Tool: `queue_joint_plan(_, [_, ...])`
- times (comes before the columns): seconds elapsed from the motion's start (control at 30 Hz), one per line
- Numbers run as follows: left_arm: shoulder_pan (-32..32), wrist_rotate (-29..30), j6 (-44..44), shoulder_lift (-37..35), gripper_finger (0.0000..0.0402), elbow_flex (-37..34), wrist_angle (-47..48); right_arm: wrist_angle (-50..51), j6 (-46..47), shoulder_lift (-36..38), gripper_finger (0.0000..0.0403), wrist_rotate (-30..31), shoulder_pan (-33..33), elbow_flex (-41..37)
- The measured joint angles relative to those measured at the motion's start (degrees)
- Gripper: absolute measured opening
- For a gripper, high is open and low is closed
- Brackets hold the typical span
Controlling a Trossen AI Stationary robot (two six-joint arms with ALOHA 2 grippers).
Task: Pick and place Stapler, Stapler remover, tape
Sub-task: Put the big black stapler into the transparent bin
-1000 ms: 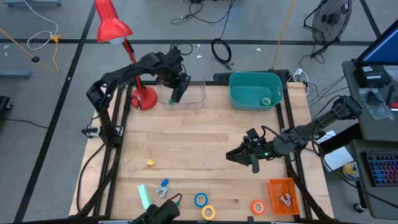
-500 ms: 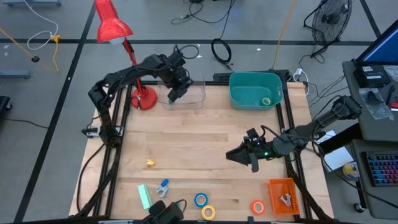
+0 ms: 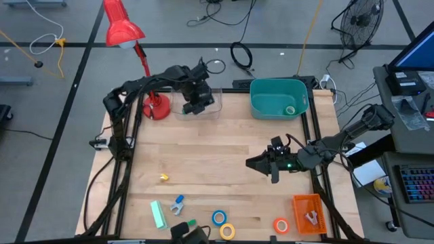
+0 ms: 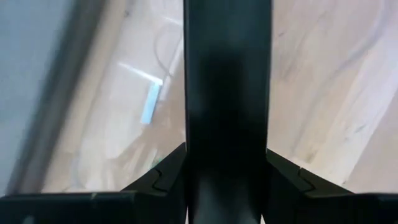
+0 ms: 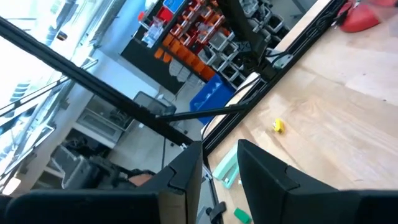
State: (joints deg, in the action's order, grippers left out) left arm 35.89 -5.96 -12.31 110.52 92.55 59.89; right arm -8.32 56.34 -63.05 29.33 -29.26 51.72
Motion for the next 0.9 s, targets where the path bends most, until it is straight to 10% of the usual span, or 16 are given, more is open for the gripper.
queue_joint_plan(0.9, [0.1,-1.5,-3.6,3.5,0.0147,-0.1,-3.4,-0.1,0.7,0.0,0.0095,5.6,0.0,0.0])
